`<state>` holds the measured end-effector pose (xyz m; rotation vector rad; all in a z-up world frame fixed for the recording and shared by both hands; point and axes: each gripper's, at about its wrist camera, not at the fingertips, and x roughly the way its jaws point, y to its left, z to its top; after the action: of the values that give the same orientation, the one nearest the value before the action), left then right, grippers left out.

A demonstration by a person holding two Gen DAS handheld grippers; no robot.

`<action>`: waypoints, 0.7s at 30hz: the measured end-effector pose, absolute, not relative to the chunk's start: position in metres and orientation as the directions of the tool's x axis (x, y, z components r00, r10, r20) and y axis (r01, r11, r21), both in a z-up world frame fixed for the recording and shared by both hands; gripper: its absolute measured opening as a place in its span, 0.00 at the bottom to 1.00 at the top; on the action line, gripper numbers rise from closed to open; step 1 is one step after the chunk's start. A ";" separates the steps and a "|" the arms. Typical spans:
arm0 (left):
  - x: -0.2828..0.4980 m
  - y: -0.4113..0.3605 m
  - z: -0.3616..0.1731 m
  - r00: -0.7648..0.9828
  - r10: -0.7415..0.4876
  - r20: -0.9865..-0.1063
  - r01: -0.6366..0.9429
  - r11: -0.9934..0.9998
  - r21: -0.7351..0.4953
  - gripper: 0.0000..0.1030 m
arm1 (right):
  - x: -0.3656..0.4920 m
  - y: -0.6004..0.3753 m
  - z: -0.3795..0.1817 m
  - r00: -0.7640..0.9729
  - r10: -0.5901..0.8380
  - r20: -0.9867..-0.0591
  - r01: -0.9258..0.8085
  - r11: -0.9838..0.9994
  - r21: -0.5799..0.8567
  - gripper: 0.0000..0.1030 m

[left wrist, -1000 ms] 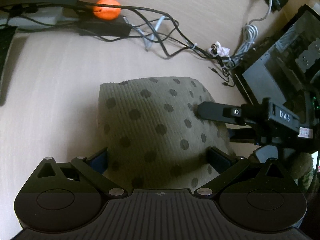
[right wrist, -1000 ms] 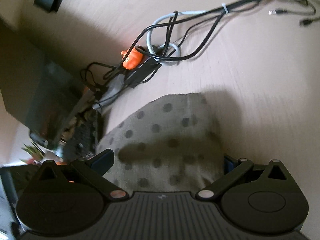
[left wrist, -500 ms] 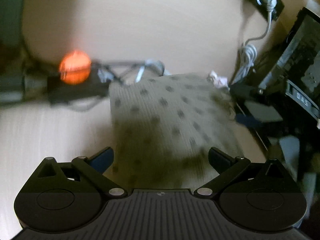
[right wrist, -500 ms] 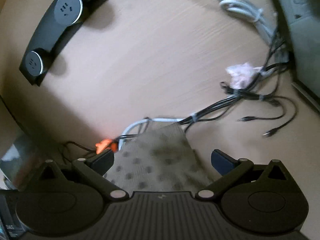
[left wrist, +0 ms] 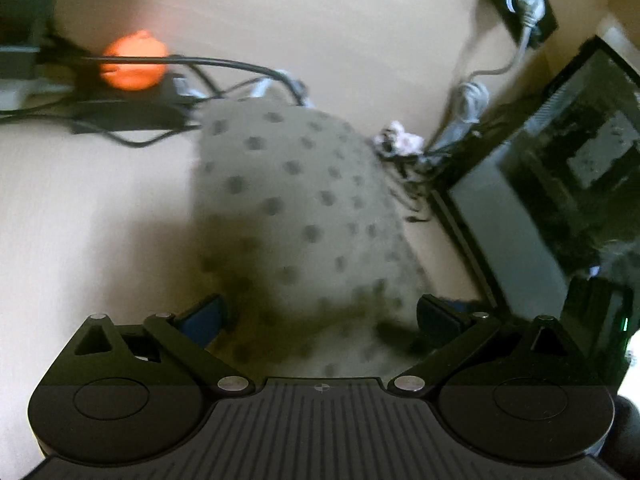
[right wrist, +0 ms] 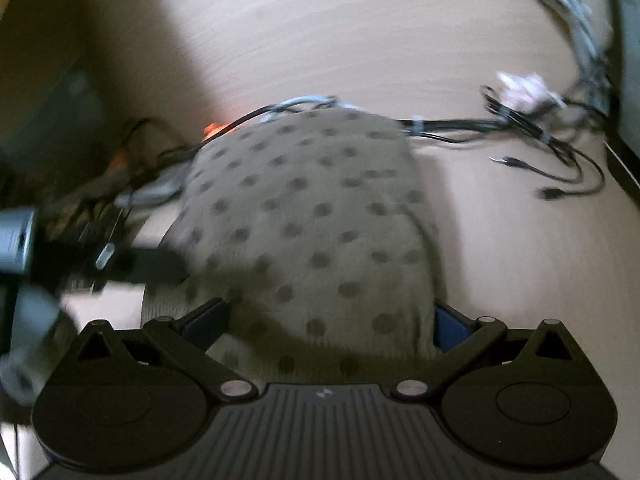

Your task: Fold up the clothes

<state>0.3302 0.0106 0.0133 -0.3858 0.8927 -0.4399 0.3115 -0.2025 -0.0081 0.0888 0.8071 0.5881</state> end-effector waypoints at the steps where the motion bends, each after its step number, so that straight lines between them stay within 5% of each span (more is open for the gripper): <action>1: 0.330 0.009 0.013 0.548 -0.526 -0.650 0.210 0.839 -0.502 1.00 | 0.306 -0.202 -0.008 0.532 0.534 -0.657 -0.477 0.830 0.288 1.00; 10: 0.324 0.003 0.027 0.502 -0.564 -0.655 0.319 0.825 -0.466 1.00 | 0.289 -0.247 0.023 0.525 0.526 -0.669 -0.527 0.818 0.230 1.00; 19: 0.395 0.016 0.031 0.642 -0.212 -0.737 0.088 0.975 -0.204 1.00 | 0.339 -0.213 0.052 0.728 0.366 -0.580 -0.387 0.917 0.092 1.00; 21: 0.404 0.007 0.021 0.638 -0.166 -0.752 0.099 0.986 -0.134 1.00 | 0.351 -0.192 0.030 0.714 0.290 -0.637 -0.394 0.919 -0.023 1.00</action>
<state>0.4040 0.0065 0.0209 -0.0832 0.8660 -0.1513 0.3507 -0.1923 0.0301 -0.1614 0.6763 0.3807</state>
